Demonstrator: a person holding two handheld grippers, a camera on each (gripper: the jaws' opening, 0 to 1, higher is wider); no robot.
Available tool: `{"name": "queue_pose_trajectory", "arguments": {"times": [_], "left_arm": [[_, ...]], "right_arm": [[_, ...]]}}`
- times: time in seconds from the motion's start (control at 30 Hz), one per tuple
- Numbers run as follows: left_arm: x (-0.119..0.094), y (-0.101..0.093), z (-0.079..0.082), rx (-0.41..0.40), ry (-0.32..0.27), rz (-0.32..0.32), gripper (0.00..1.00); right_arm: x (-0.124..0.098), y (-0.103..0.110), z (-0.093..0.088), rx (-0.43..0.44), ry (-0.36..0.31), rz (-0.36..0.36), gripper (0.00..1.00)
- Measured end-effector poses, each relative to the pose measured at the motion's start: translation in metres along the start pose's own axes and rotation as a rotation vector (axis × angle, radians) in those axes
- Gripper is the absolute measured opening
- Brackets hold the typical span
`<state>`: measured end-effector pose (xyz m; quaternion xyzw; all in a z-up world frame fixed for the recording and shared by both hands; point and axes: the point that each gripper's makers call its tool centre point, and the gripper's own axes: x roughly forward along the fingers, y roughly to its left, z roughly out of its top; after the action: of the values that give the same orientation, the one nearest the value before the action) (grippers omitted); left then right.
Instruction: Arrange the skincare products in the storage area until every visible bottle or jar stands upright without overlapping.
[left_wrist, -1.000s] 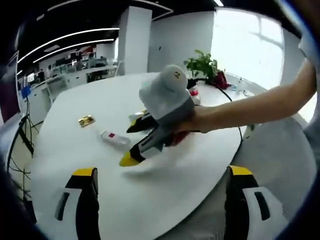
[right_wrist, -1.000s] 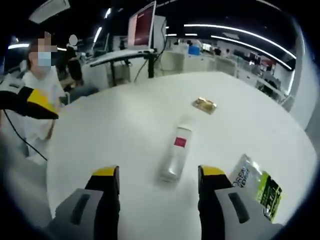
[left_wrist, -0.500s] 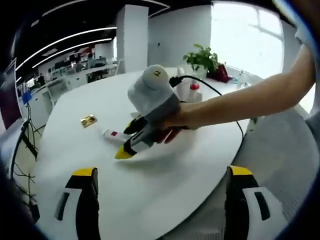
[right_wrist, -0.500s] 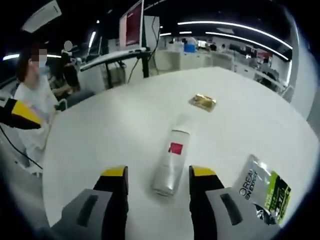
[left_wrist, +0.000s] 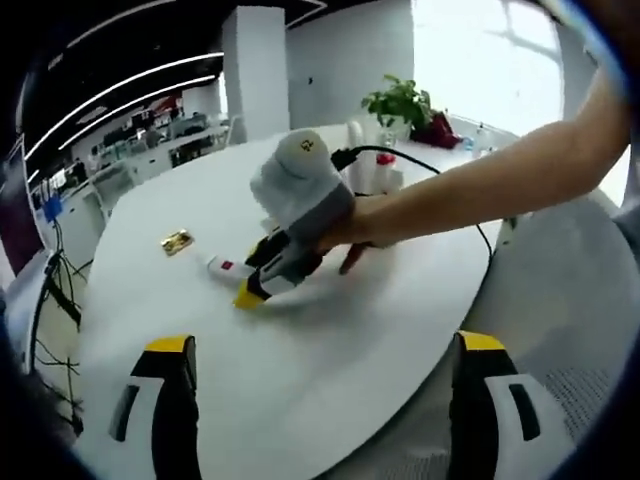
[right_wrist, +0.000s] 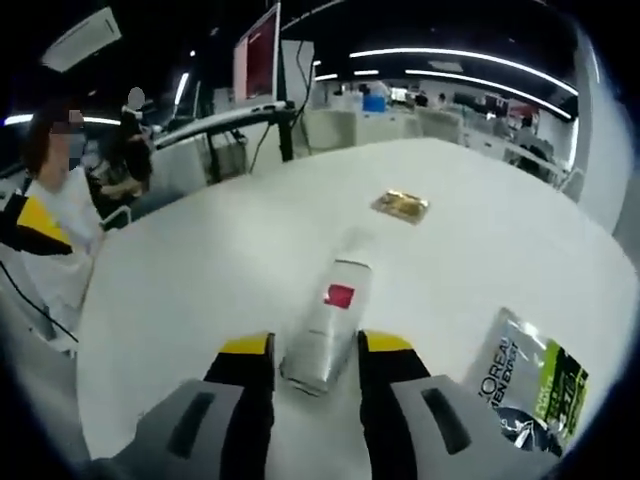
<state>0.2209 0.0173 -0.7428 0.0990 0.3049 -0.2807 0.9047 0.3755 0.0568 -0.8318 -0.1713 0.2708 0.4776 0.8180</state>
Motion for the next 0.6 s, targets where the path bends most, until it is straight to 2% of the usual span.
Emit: {"name": "queue_pose_trajectory", "arguments": {"times": [0.03,0.13,0.27,0.3,0.33,0.53,0.6], "left_arm": [[-0.0002,0.0,0.0008,-0.009,-0.005,-0.003,0.99],[-0.0006,0.001,0.0011,-0.029,-0.014,-0.005,0.99],[0.0002,0.0006,0.0002,-0.026,-0.011,-0.003,0.99],[0.0003,0.0004,0.0,-0.024,-0.009,-0.004,0.99],[0.0002,0.0,-0.0004,-0.023,-0.006,-0.004,0.99],[-0.0002,0.001,-0.0018,-0.024,0.002,-0.001,0.99],[0.0001,0.0035,-0.0062,-0.024,0.025,0.013,0.99]], "right_arm": [[-0.0003,-0.0015,0.0027,-0.026,-0.006,-0.009,0.32],[0.0004,-0.002,0.002,-0.007,0.006,-0.012,0.32],[-0.0035,-0.0068,-0.0009,0.009,0.011,-0.04,0.25],[-0.002,-0.0098,0.0024,-0.006,-0.006,-0.043,0.23],[-0.0036,-0.009,-0.0002,0.015,0.01,-0.037,0.22],[-0.0055,-0.0069,-0.0011,-0.009,0.01,-0.026,0.21],[-0.0075,-0.0043,-0.0028,-0.006,0.023,-0.018,0.21]]}}
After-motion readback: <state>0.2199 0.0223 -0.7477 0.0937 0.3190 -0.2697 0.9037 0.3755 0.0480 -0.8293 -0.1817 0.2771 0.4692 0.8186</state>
